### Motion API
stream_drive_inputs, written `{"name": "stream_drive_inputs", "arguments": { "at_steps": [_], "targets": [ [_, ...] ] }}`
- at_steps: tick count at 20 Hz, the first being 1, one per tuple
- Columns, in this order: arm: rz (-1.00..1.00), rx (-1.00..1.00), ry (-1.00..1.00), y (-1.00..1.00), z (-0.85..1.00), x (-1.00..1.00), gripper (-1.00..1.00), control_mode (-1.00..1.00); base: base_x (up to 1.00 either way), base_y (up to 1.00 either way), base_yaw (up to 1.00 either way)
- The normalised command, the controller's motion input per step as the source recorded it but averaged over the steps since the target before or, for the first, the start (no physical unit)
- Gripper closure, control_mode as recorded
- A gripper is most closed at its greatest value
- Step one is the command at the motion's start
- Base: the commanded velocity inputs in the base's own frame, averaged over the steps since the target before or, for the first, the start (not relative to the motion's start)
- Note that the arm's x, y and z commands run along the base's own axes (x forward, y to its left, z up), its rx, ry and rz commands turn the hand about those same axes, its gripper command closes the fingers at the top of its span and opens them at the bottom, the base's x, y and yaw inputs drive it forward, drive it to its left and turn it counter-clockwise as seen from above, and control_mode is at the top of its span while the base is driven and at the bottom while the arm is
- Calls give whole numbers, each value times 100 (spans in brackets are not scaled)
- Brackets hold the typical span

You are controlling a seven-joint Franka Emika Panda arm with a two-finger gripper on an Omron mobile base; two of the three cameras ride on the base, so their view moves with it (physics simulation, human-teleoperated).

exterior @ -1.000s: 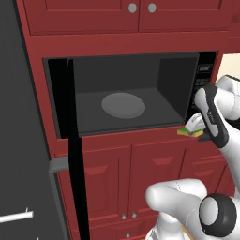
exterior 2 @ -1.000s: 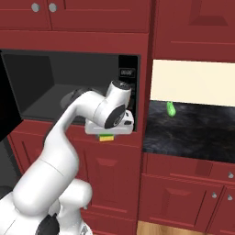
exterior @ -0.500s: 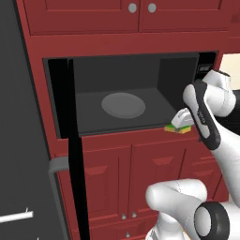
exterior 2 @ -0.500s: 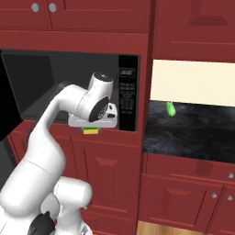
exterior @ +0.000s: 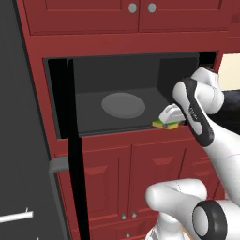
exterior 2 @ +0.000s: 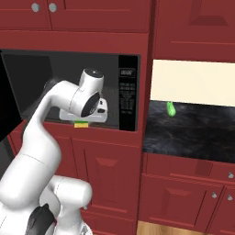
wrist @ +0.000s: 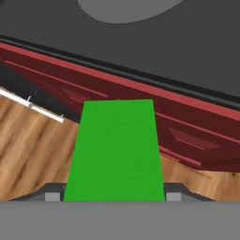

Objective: Place the sponge inside the microwave to prepare for sanitizing.

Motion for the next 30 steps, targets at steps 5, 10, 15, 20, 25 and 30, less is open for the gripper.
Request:
{"name": "stream_drive_inputs", "arguments": {
  "at_steps": [5,10,15,20,25,30],
  "targets": [
    [0,12,-13,27,0,20,100,-100,0,0,0],
    [0,11,-12,24,2,24,100,-100,0,0,0],
    [-2,3,-1,23,9,28,100,-100,0,0,0],
    [-4,2,-1,24,8,35,100,-100,0,0,0],
    [-2,2,0,20,2,44,100,-100,0,0,0],
    [-2,2,0,22,0,44,100,-100,0,0,0]
  ]
}}
